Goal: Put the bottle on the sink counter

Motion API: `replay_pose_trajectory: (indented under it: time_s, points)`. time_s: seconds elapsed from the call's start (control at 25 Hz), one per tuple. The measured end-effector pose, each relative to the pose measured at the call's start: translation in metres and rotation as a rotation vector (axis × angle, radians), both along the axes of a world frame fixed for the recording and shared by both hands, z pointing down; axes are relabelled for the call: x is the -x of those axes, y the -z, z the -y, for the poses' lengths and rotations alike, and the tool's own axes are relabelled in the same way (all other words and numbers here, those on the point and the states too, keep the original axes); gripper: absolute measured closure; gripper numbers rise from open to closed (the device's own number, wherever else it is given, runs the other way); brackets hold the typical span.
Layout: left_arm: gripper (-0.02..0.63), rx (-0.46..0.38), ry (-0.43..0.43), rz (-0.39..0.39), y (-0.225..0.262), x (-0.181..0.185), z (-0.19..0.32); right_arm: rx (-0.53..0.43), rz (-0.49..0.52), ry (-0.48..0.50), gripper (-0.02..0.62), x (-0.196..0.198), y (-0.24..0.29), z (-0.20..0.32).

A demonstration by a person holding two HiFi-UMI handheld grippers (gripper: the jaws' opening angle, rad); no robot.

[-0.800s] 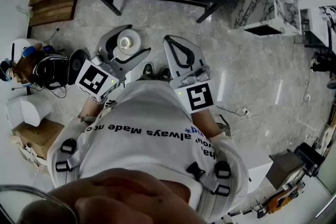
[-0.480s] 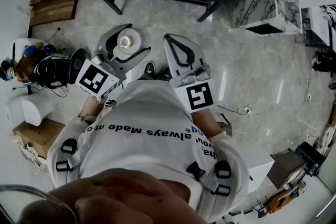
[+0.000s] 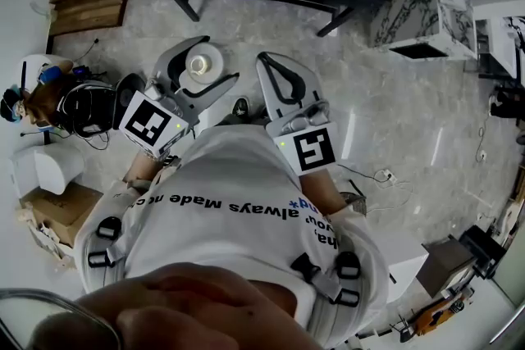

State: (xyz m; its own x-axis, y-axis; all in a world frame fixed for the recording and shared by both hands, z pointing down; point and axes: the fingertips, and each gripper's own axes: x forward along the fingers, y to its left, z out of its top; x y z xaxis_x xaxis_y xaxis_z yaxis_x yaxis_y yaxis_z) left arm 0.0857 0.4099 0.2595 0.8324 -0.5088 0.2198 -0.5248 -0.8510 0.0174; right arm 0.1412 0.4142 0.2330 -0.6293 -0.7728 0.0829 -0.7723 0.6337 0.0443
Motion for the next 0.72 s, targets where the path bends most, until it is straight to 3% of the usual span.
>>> replay_pose_trajectory:
  time_s: [0.28,0.72]
  points:
    - [0.272,-0.009,0.010,0.005,0.000,0.027,0.002,-0.022,0.000,0.009,0.589,0.028,0.004,0.002]
    - [0.272,-0.007,0.021,0.005,-0.002,0.035,0.022,-0.021,-0.005,0.026,0.589,0.039,-0.001,0.020]
